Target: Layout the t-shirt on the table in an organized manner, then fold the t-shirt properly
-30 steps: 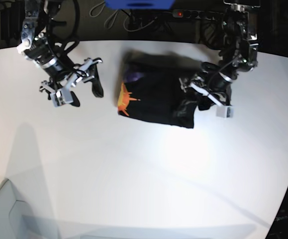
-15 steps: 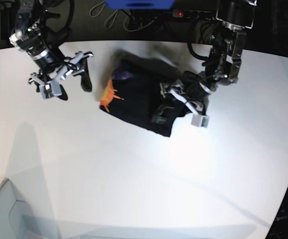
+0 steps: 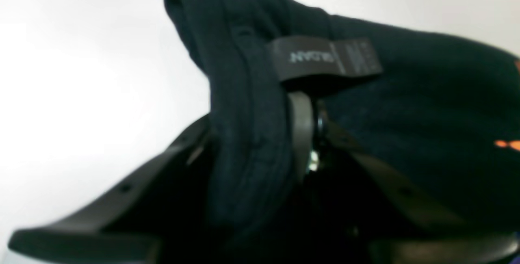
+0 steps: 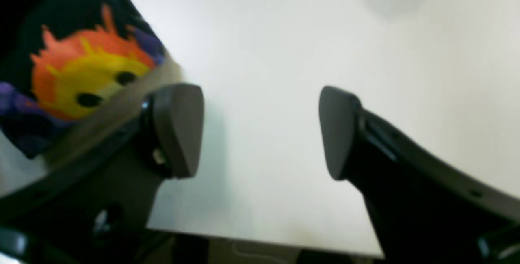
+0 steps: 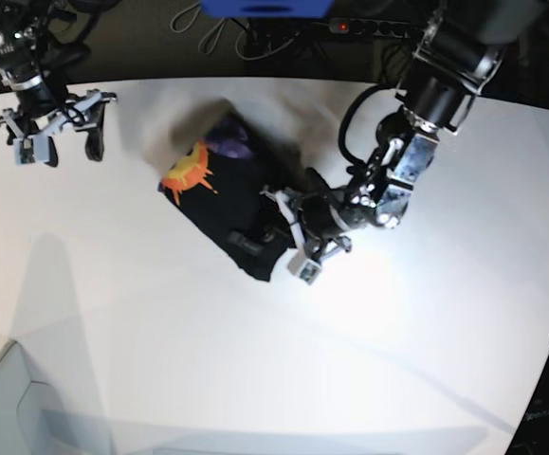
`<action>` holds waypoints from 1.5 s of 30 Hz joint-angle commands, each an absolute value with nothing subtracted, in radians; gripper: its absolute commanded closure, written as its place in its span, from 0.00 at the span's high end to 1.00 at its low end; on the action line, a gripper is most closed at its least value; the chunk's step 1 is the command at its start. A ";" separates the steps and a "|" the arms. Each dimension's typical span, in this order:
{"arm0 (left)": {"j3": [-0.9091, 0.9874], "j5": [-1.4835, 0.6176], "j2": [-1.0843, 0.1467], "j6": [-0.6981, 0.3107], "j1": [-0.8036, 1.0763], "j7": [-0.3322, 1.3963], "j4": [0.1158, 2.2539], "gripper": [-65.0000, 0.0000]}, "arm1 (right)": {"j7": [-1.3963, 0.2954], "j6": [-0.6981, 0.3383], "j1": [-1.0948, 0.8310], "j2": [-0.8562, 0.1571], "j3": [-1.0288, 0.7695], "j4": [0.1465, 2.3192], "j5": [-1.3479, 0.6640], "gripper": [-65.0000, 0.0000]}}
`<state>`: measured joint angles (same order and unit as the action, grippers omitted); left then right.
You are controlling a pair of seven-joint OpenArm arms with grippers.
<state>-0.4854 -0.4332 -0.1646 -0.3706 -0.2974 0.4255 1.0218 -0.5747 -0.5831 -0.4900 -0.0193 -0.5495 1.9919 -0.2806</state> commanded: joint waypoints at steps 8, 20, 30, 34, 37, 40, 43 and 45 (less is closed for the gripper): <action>-0.776 -0.170 -0.110 -0.320 -0.446 0.415 0.961 0.21 | -0.545 -0.698 -0.476 0.076 -0.837 2.012 -0.295 0.69; -0.931 0.044 0.038 -0.320 -0.507 0.302 0.877 0.21 | -0.549 -0.698 -0.489 0.119 -0.983 2.011 -0.295 0.69; -0.923 0.117 0.058 -0.320 -0.521 0.240 0.849 0.32 | -0.555 -0.698 -0.490 0.134 -0.992 2.011 -0.295 0.69; -0.920 0.117 0.059 -0.320 -0.542 0.243 0.863 0.44 | -0.555 -0.698 -0.490 0.145 -0.992 2.011 -0.294 0.69; -0.918 0.117 0.056 -0.320 -0.552 0.243 0.901 0.47 | -0.556 -0.698 -0.490 0.148 -0.992 2.011 -0.294 0.69; -0.885 0.117 0.053 -0.318 -0.568 0.243 0.955 0.50 | -0.556 -0.698 -0.490 0.148 -0.990 2.011 -0.294 0.69; -0.796 0.117 0.051 -0.318 -0.572 0.245 1.009 0.50 | -0.556 -0.698 -0.490 0.148 -0.987 2.011 -0.294 0.69; -0.733 0.117 0.051 -0.318 -0.572 0.245 1.040 0.50 | -0.556 -0.698 -0.490 0.148 -0.987 2.009 -0.292 0.69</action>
<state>-0.7341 0.1226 0.0391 -0.3290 -0.5388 0.2646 1.0218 -0.5804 -0.6949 -0.4828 0.1532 -0.9833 1.9934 -0.2806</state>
